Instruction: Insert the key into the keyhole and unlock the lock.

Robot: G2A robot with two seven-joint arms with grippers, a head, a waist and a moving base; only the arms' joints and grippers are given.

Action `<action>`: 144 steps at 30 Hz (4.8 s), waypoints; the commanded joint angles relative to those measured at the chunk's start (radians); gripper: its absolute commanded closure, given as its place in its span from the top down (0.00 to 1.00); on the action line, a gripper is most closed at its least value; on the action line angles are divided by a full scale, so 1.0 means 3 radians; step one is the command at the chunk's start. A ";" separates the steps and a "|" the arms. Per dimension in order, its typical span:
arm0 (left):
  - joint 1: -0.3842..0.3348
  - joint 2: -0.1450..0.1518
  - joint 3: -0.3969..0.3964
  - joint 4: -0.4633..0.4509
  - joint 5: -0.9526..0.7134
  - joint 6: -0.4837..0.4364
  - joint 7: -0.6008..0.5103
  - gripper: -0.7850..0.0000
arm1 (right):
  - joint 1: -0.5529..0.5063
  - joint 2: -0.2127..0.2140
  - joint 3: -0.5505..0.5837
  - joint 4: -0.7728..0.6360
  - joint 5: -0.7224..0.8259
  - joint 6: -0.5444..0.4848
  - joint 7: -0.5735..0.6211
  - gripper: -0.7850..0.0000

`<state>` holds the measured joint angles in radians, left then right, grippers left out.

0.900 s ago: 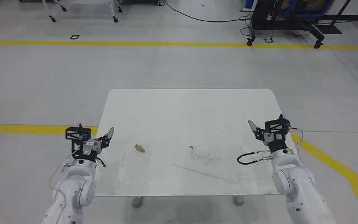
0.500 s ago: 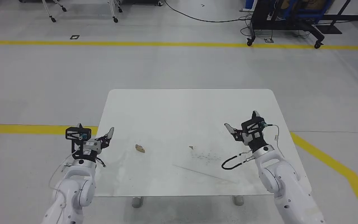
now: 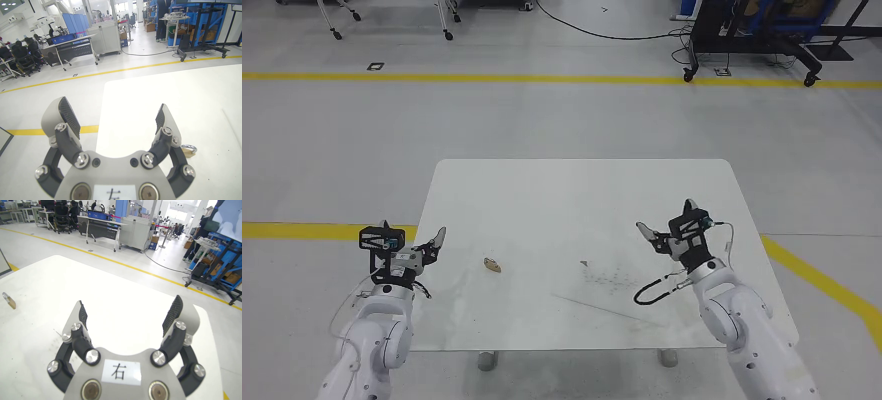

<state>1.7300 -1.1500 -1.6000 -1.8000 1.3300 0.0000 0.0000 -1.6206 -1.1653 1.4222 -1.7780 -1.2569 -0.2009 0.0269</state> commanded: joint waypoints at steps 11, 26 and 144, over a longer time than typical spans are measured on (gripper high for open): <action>0.0000 0.0000 0.0000 0.0000 0.0000 0.0000 0.0000 1.00 | 0.0632 -0.0053 -0.0706 0.0802 0.0017 -0.1471 -0.0684 1.00; 0.0000 0.0000 0.0000 0.0000 0.0000 0.0000 0.0000 1.00 | 0.1158 -0.0114 -0.1207 0.1558 -0.0096 -0.1854 0.0084 0.70; -0.1996 -0.0453 0.2507 0.1539 0.0585 -0.0840 -0.1027 1.00 | 0.1084 -0.0013 -0.1080 0.1622 -0.0258 -0.1681 -0.0496 0.00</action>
<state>1.1317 -1.2849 -0.8485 -1.3426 1.5056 -0.2525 -0.3026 -1.2953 -1.1690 1.0981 -1.2913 -1.3341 -0.7052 -0.1219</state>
